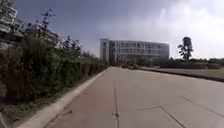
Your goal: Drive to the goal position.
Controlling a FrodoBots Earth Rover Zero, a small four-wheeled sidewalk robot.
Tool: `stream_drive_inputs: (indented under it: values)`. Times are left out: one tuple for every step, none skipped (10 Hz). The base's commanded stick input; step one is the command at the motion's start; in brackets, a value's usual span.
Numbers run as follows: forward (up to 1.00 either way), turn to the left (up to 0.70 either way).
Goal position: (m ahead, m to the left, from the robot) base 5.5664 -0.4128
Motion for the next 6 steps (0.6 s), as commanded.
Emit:
stream_drive_inputs:
  values:
    - [0.45, 0.00]
    - [0.45, 0.00]
    - [0.45, 0.00]
    - [0.45, 0.00]
    - [0.45, 0.00]
    - [0.45, 0.00]
